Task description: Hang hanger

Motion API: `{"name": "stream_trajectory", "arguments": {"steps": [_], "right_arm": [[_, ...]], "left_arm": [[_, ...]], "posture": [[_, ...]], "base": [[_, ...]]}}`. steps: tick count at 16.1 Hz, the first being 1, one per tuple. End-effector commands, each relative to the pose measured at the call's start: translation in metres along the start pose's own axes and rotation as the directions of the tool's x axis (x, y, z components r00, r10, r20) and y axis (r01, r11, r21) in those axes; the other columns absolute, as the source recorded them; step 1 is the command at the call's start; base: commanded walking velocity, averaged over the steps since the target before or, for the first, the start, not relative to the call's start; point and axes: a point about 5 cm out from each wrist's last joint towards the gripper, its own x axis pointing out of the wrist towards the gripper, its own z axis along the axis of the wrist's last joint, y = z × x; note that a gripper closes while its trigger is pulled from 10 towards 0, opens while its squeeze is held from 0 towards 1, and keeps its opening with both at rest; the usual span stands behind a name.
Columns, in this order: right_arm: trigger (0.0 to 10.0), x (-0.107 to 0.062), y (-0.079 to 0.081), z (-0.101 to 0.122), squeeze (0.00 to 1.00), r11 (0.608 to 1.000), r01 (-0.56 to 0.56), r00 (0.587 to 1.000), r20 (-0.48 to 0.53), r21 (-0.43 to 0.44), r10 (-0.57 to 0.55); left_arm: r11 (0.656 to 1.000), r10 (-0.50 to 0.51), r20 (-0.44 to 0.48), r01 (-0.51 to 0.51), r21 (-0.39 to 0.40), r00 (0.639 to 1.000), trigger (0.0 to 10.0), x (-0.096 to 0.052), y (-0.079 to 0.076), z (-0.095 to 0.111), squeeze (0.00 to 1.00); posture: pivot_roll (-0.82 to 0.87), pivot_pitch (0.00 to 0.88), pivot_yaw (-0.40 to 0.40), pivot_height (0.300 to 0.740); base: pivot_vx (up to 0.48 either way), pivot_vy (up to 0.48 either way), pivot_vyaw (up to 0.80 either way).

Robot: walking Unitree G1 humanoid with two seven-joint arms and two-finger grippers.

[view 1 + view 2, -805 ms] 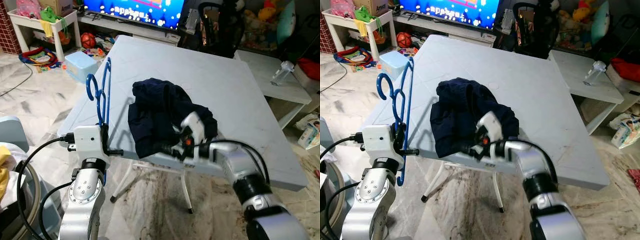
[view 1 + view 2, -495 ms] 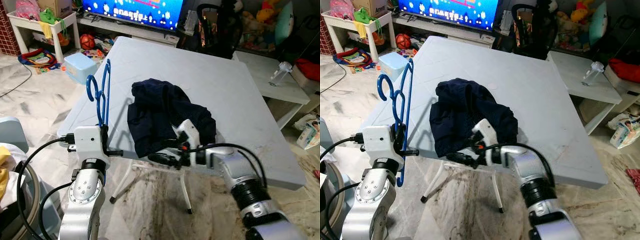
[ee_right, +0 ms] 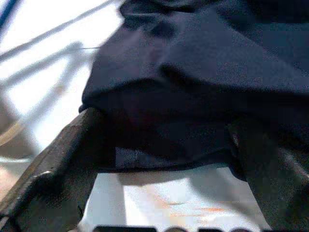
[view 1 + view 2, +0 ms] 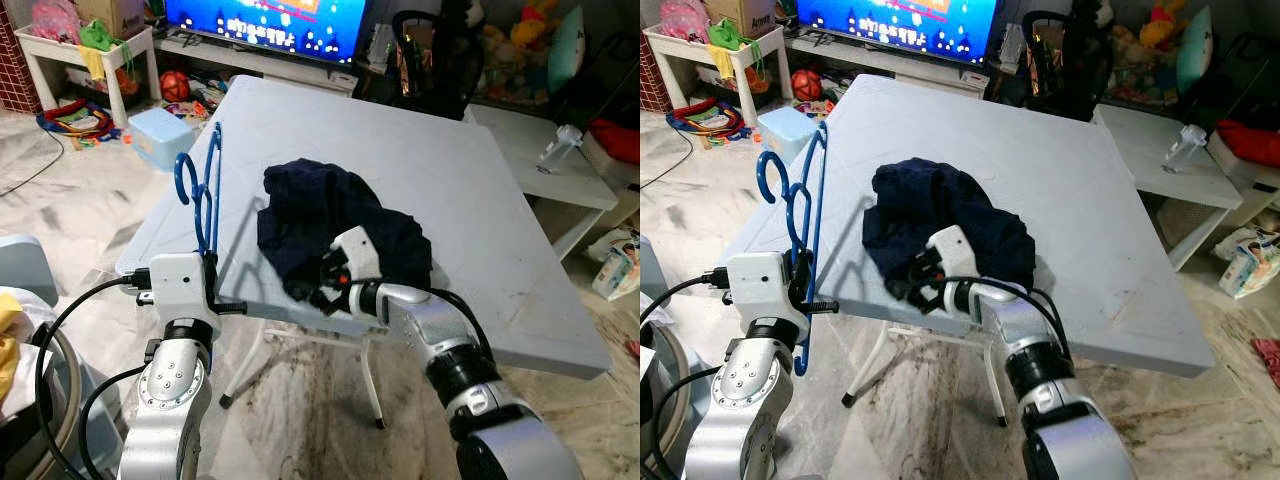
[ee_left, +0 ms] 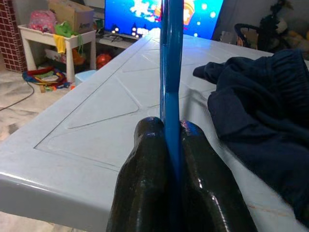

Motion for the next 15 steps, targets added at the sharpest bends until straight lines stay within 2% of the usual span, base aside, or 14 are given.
{"name": "stream_trajectory", "arguments": {"steps": [1, 4, 7, 9, 11, 12, 13, 15], "right_arm": [[10.0, -0.005, -0.018, -0.007, 1.0, 0.991, 0.135, 0.99, -0.04, 0.01, -0.134], [10.0, -0.006, -0.03, -0.003, 1.0, 0.968, 0.252, 0.967, -0.035, 0.019, -0.251], [10.0, -0.007, -0.042, 0.012, 1.0, 0.925, 0.381, 0.925, -0.019, 0.012, -0.381], [10.0, -0.009, -0.05, 0.03, 1.0, 0.878, 0.477, 0.879, 0.026, -0.031, -0.476], [10.0, -0.009, -0.052, 0.045, 1.0, 0.856, 0.517, 0.854, 0.069, -0.005, -0.516], [10.0, -0.011, -0.055, 0.059, 0.98, 0.814, 0.579, 0.807, 0.112, 0.042, -0.58], [10.0, -0.012, -0.055, 0.062, 0.89, 0.801, 0.596, 0.793, 0.121, 0.048, -0.597], [10.0, -0.012, -0.056, 0.065, 0.87, 0.79, 0.611, 0.78, 0.127, 0.05, -0.612]], "left_arm": [[1.0, -0.02, -0.025, 0.02, -0.007, 0.999, 10.0, -0.001, -0.005, -0.004, 0.0], [1.0, -0.018, -0.027, 0.018, -0.007, 0.999, 10.0, -0.001, -0.005, -0.004, 0.0], [1.0, -0.02, -0.03, 0.02, -0.004, 0.999, 10.0, -0.002, -0.005, -0.005, 0.0], [1.0, -0.015, -0.031, 0.015, -0.003, 0.999, 10.0, -0.002, -0.004, -0.004, 0.0], [1.0, -0.013, -0.03, 0.013, -0.002, 0.999, 10.0, -0.002, -0.004, -0.004, 0.0], [1.0, -0.01, -0.032, 0.01, -0.002, 0.999, 10.0, -0.003, -0.004, -0.005, 0.0], [1.0, -0.009, -0.032, 0.009, -0.003, 0.999, 10.0, -0.003, -0.004, -0.005, 0.0], [1.0, -0.012, -0.032, 0.012, -0.004, 0.999, 10.0, -0.002, -0.006, -0.005, 0.0]], "posture": [[0.2, 0.07, -0.183, 0.74], [0.2, 0.074, -0.186, 0.74], [0.2, 0.078, -0.185, 0.74], [0.21, 0.078, -0.186, 0.74], [0.22, 0.077, -0.189, 0.74], [0.21, 0.077, -0.189, 0.74], [0.21, 0.077, -0.189, 0.74], [0.21, 0.071, -0.193, 0.74]], "base": [[0.0, 0.0, 0.0], [0.0, 0.0, 0.0], [0.0, 0.0, 0.0], [0.0, 0.0, 0.0], [0.0, 0.0, 0.0], [0.0, 0.0, 0.0], [0.0, 0.0, 0.0], [0.0, 0.0, 0.0]]}}
